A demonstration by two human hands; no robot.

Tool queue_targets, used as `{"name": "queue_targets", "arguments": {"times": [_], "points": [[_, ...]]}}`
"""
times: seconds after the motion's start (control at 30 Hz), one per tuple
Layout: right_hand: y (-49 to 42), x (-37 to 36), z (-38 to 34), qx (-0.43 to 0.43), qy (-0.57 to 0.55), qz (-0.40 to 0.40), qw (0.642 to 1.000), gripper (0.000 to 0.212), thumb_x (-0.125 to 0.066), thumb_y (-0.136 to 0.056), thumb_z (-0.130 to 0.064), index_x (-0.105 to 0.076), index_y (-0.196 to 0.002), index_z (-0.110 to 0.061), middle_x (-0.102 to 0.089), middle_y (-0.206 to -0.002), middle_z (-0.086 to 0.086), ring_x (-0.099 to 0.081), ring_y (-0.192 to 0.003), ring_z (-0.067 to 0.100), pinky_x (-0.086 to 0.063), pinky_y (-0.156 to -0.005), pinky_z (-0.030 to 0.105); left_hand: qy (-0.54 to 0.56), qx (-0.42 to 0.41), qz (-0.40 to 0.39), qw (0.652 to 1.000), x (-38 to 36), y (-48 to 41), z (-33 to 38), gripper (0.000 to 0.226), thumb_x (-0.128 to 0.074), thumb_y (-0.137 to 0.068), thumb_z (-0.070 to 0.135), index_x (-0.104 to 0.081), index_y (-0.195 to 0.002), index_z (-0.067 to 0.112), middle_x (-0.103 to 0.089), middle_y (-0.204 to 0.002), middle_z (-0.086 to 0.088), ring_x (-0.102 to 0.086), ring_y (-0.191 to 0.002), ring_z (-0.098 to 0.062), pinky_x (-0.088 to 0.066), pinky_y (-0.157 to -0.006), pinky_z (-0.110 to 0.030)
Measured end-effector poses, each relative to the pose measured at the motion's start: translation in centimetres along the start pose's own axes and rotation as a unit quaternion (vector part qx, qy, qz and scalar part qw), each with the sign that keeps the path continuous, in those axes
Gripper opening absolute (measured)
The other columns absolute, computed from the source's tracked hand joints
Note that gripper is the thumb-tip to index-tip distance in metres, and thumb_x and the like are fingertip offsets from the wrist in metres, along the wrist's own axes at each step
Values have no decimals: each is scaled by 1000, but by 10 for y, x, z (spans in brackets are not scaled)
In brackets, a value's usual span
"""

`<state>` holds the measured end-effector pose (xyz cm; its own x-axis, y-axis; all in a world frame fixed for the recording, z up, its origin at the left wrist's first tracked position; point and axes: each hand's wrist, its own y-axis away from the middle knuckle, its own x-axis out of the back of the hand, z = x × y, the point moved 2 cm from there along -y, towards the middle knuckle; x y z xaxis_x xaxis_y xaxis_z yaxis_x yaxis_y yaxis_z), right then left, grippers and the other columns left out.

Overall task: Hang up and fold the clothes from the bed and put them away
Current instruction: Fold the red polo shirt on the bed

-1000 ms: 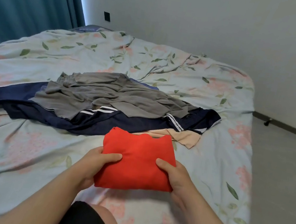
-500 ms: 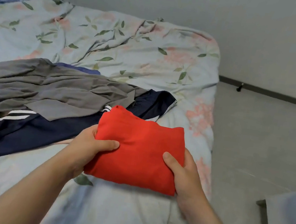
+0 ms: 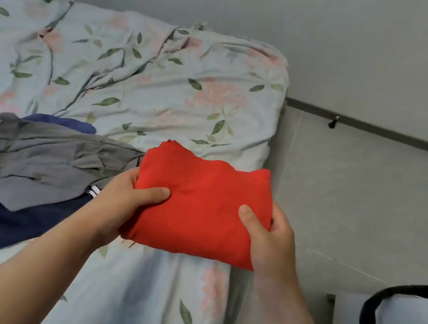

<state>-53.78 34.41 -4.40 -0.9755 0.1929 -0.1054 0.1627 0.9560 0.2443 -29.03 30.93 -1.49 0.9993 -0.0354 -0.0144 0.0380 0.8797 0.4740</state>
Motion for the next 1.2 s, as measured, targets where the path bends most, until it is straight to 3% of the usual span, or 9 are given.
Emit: {"name": "queue_targets", "arguments": {"times": [0.13,0.27,0.4,0.6,0.7,0.8,0.9,1.07,1.2], "points": [[-6,34,-83,30,15,-17,999,35,-72,-72,-45,-70,-107,-50,-75,-104,-15,-72,-96,6,-57,-72,19,37,-23,33,999,-44,24,57,67,-87,-50,35,-67,-110,14,-74,-107,-13,-73,-93,-32,-58,-75,-43],[-6,72,-150,46,33,-25,998,33,-71,-77,-33,-70,-102,-55,-75,-103,-16,-72,-95,5,-55,-72,17,70,-42,22,996,-87,47,103,65,-88,-49,33,-69,-109,17,-74,-108,-13,-73,-92,-31,-59,-65,-35],[1,95,-205,48,44,-19,998,31,-71,-78,-30,-71,-101,-52,-76,-104,-14,-72,-96,7,-56,-74,20,87,-57,11,994,-117,66,146,55,-87,-50,34,-73,-101,25,-75,-107,-10,-74,-93,-30,-60,-66,-36],[29,119,-281,33,68,16,997,29,-72,-80,-29,-72,-103,-47,-75,-105,-11,-72,-98,10,-58,-80,29,89,-60,-8,994,-149,98,204,71,-87,-51,36,-66,-116,20,-74,-111,-10,-72,-99,-32,-57,-76,-42],[47,134,-316,22,82,48,995,26,-72,-88,-18,-72,-106,-36,-76,-104,-7,-72,-97,14,-59,-84,37,85,-55,-50,994,-164,111,228,70,-88,-52,36,-67,-117,22,-73,-112,-11,-72,-98,-33,-58,-76,-45],[60,147,-355,24,86,75,993,24,-71,-90,-16,-71,-109,-31,-76,-103,-7,-72,-95,13,-59,-82,35,98,-48,-97,989,-181,125,255,68,-89,-51,31,-68,-115,22,-72,-114,-14,-71,-99,-34,-59,-72,-42],[75,162,-393,34,90,106,990,24,-72,-90,-16,-70,-111,-28,-76,-102,-7,-72,-94,12,-59,-83,36,89,-62,-135,985,-202,135,289,70,-90,-51,29,-67,-117,20,-71,-116,-15,-69,-104,-37,-57,-80,-46],[92,195,-447,53,83,168,981,34,-75,-80,-31,-67,-113,-35,-75,-104,-10,-72,-94,10,-60,-83,38,77,-104,-210,969,-253,131,343,53,-86,-56,21,-71,-106,25,-74,-109,-12,-74,-91,-29,-59,-63,-36],[99,230,-479,62,77,244,965,39,-73,-73,-41,-65,-111,-39,-74,-105,-10,-71,-95,11,-59,-87,45,48,-112,-283,951,-310,113,379,59,-79,-61,13,-65,-118,16,-72,-112,-15,-72,-94,-31,-61,-66,-38]]}}
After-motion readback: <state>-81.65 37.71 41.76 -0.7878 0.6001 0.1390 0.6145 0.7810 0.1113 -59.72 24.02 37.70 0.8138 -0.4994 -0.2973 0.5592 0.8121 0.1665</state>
